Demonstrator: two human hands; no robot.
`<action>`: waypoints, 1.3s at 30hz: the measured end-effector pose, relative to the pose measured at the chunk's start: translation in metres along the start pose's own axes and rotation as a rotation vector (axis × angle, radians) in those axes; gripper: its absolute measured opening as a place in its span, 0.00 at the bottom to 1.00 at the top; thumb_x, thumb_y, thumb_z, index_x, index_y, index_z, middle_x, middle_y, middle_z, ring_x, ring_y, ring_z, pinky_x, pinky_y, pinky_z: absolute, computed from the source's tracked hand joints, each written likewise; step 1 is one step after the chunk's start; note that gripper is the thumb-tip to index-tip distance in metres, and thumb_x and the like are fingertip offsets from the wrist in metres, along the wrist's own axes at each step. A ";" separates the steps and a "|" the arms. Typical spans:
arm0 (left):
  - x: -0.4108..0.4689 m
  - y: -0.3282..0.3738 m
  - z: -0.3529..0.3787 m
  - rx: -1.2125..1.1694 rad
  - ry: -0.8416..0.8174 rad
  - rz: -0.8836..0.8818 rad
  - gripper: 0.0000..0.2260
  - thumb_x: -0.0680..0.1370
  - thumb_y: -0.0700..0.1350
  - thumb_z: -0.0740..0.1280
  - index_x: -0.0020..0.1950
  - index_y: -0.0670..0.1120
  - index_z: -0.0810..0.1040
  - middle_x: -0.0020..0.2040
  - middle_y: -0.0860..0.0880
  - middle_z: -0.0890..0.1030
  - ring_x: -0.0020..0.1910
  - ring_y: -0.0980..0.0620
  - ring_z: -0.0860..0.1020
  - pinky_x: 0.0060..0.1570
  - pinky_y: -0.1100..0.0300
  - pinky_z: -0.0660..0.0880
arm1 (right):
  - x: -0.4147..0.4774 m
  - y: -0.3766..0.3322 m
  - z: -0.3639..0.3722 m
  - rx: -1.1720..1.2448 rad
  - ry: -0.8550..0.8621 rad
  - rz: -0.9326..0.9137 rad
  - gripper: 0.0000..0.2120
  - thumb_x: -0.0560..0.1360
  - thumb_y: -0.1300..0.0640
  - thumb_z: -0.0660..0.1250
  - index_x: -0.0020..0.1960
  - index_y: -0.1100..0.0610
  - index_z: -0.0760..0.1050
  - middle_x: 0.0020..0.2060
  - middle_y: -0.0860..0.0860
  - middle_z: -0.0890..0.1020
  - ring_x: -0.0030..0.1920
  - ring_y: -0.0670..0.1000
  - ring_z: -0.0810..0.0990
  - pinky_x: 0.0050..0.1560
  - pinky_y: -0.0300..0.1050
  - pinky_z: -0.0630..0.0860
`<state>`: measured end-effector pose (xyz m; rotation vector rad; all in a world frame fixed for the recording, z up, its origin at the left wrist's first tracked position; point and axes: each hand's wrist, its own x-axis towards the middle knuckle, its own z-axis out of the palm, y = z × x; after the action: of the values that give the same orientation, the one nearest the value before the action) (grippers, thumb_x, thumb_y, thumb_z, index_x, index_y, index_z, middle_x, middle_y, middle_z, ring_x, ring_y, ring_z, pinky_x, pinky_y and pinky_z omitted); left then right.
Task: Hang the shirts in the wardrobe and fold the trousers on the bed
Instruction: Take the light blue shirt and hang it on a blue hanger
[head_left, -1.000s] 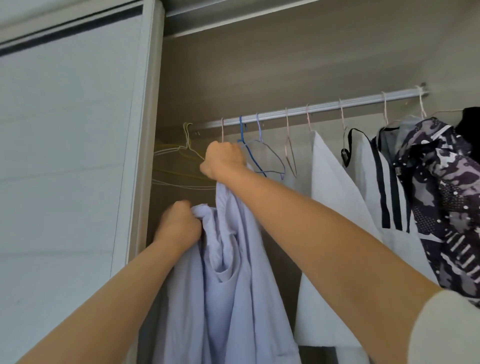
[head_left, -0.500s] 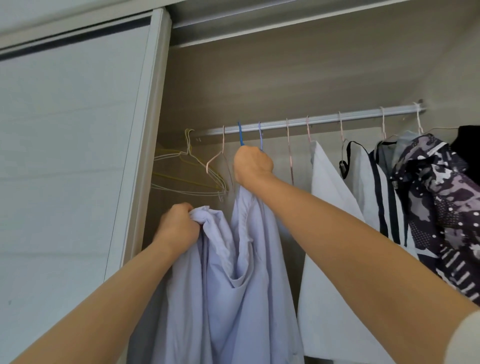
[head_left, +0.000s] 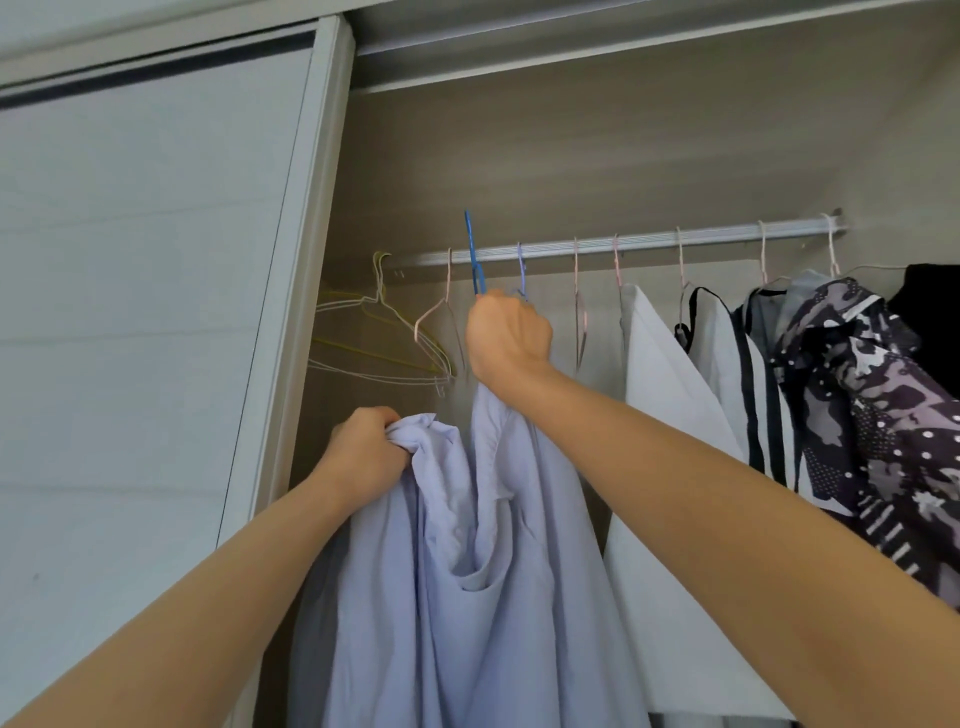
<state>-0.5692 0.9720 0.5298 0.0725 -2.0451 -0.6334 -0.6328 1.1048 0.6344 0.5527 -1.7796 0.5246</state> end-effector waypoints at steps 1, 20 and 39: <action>-0.002 0.000 0.000 -0.002 -0.004 -0.003 0.07 0.79 0.41 0.65 0.51 0.38 0.78 0.46 0.41 0.80 0.44 0.45 0.78 0.43 0.55 0.75 | -0.005 0.000 -0.001 0.001 -0.002 -0.005 0.13 0.80 0.64 0.57 0.62 0.64 0.72 0.57 0.59 0.79 0.56 0.59 0.78 0.43 0.46 0.67; -0.085 0.012 0.018 0.054 -0.309 -0.223 0.16 0.68 0.52 0.65 0.38 0.38 0.79 0.37 0.44 0.80 0.36 0.48 0.73 0.39 0.58 0.71 | -0.141 0.109 -0.084 0.380 -0.032 -0.014 0.18 0.84 0.52 0.48 0.35 0.52 0.58 0.30 0.48 0.68 0.36 0.57 0.71 0.37 0.48 0.65; -0.209 0.084 -0.067 0.556 -0.653 -0.682 0.29 0.59 0.70 0.76 0.41 0.45 0.85 0.37 0.50 0.84 0.38 0.51 0.82 0.42 0.60 0.76 | -0.211 0.258 -0.116 1.522 -0.194 0.563 0.16 0.81 0.51 0.59 0.36 0.54 0.66 0.31 0.50 0.65 0.32 0.50 0.64 0.31 0.41 0.68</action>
<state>-0.3856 1.0796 0.4312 1.0409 -2.7991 -0.4987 -0.6509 1.4002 0.4426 1.1050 -1.3976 2.3238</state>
